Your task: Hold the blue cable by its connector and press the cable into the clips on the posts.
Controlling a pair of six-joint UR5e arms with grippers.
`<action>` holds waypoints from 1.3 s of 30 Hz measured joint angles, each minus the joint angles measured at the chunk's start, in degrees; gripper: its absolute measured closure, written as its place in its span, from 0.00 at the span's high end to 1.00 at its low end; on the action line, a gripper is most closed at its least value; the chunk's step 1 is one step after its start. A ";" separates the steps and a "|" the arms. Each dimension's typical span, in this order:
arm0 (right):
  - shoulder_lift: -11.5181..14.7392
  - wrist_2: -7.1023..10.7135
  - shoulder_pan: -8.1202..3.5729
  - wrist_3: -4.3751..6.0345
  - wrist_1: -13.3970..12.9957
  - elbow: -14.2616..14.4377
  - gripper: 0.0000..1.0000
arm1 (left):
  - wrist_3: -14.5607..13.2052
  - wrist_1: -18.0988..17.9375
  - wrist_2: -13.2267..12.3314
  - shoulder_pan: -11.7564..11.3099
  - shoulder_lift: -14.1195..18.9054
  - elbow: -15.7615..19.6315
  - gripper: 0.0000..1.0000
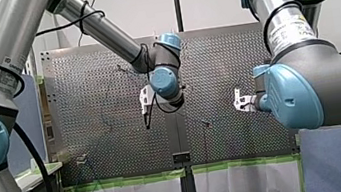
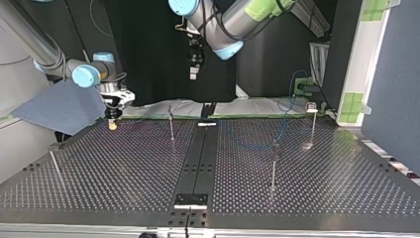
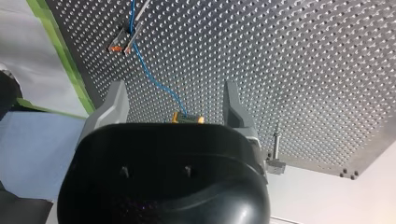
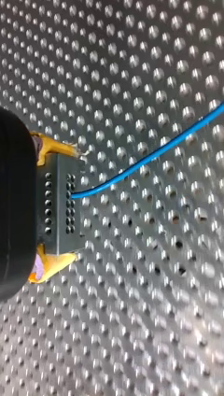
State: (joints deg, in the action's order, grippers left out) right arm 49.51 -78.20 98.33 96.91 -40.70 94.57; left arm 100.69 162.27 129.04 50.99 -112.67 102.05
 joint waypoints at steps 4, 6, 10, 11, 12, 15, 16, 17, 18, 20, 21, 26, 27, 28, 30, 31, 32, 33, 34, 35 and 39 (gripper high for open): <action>2.08 0.17 0.15 0.13 2.07 -0.32 0.00 | -0.50 -0.47 1.25 0.00 1.88 1.88 1.00; 3.11 0.26 0.24 -0.01 2.77 -0.50 0.00 | -0.28 -1.29 1.69 -0.04 2.98 3.00 1.00; 5.25 0.49 0.34 -0.77 3.49 -0.99 0.00 | 0.76 -1.48 1.76 -0.10 5.21 5.21 1.00; 5.74 0.52 0.36 -0.94 3.57 -1.07 0.00 | 0.92 -1.07 1.99 -0.03 5.89 5.90 1.00; 6.36 0.54 0.39 -1.15 3.65 -1.15 0.00 | 0.99 -0.72 2.23 0.00 6.37 6.39 1.00; 7.97 0.57 0.45 -1.62 3.74 -1.24 0.00 | 0.93 -0.34 3.21 -0.14 7.86 7.87 1.00; 8.50 0.57 0.47 -1.75 3.75 -1.24 0.00 | 0.95 -0.39 3.37 -0.19 8.30 8.33 1.00; 9.02 0.57 0.48 -1.86 3.75 -1.24 0.00 | 1.09 -0.41 3.45 -0.26 8.91 8.91 1.00; 9.70 0.58 0.48 -1.97 3.73 -1.26 0.00 | 1.29 -0.35 3.48 -0.29 9.35 9.36 1.00; 10.71 0.58 0.41 -2.06 3.73 -1.26 0.00 | 1.59 0.01 3.58 -0.35 10.26 10.28 1.00; 11.33 0.58 0.34 -2.10 3.74 -1.26 0.00 | 1.55 0.20 3.68 -0.31 10.64 10.64 1.00; 12.36 0.58 0.19 -2.13 3.96 -1.27 0.00 | 0.53 -0.12 5.01 -0.23 12.61 12.61 1.00; 12.43 0.58 0.18 -2.14 3.99 -1.27 0.00 | 0.43 -0.19 5.12 -0.24 12.76 12.77 1.00; 12.45 0.58 0.18 -2.14 4.01 -1.26 0.00 | 0.36 -0.24 5.21 -0.23 12.86 12.88 1.00; 12.48 0.58 0.17 -2.14 4.03 -1.27 0.00 | 0.27 -0.31 5.31 -0.24 12.99 13.01 1.00; 12.49 0.58 0.17 -2.15 4.03 -1.26 0.00 | 0.25 -0.32 5.34 -0.24 13.02 13.04 1.00; 12.49 0.58 0.16 -2.15 4.04 -1.26 0.00 | 0.24 -0.33 5.36 -0.24 13.05 13.06 1.00; 12.49 0.58 0.16 -2.15 4.04 -1.26 0.00 | 0.23 -0.34 5.36 -0.25 13.05 13.06 1.00; 12.50 0.58 0.16 -2.14 4.04 -1.26 0.00 | 0.23 -0.34 5.37 -0.25 13.05 13.06 1.00; 12.50 0.58 0.16 -2.14 4.04 -1.27 0.00 | 0.22 -0.35 5.38 -0.25 13.05 13.06 1.00; 12.51 0.58 0.16 -2.14 4.04 -1.26 0.00 | 0.21 -0.35 5.38 -0.25 13.06 13.08 1.00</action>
State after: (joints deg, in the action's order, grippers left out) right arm 62.02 -77.62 98.48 94.76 -36.66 93.31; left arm 100.91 161.92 134.42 50.74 -99.60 115.12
